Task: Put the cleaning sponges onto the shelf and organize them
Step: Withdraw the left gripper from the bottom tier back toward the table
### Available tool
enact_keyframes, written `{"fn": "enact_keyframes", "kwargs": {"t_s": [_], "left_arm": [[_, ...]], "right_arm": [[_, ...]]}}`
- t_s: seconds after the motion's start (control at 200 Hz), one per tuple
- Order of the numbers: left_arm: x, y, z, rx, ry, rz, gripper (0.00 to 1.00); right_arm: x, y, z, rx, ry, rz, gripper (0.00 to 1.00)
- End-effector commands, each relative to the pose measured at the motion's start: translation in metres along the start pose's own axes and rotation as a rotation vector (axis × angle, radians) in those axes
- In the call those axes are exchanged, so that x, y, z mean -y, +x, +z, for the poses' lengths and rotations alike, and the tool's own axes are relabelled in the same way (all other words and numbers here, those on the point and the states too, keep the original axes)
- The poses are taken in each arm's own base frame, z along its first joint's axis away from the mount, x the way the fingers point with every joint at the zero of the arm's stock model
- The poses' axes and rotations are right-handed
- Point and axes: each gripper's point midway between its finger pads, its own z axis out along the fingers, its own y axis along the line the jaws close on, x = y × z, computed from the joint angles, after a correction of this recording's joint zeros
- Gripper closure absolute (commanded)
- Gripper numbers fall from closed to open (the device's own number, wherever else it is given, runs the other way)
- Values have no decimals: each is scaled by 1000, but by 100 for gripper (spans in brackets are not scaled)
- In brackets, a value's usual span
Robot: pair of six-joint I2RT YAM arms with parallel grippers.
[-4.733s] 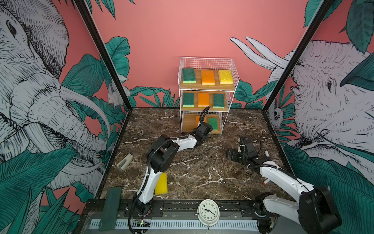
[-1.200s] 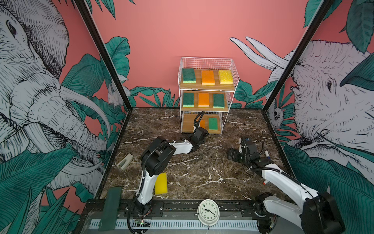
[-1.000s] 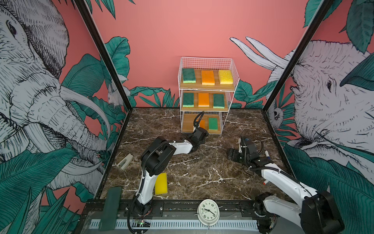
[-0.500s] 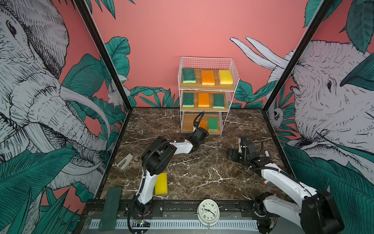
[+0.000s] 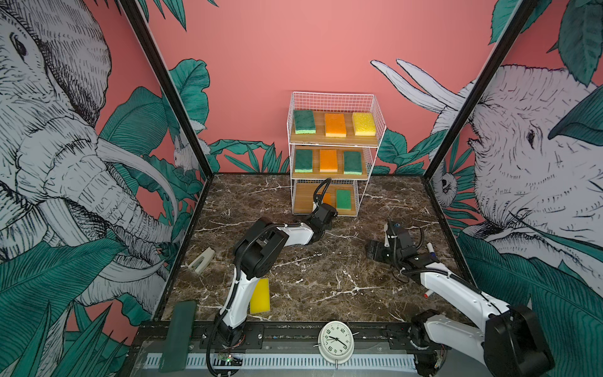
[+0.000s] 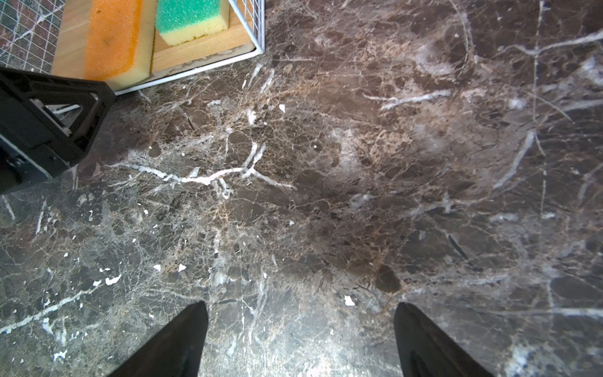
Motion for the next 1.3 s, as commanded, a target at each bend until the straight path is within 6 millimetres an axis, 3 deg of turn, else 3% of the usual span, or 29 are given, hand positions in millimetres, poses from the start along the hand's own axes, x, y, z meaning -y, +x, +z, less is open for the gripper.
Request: {"fn": "enact_keyframes", "kwargs": {"t_s": [0.0, 0.86, 1.135, 1.295], "left_arm": [[-4, -12, 3, 22, -23, -11, 68], [7, -31, 29, 55, -33, -9, 67], [4, -35, 25, 70, -44, -8, 67], [2, -41, 11, 110, -27, -24, 67]], "right_arm": [[4, -2, 3, 19, 12, -7, 9], [6, -2, 4, 8, 33, -34, 7], [7, -1, 4, 5, 37, -35, 7], [8, -1, 4, 7, 39, -35, 7]]}}
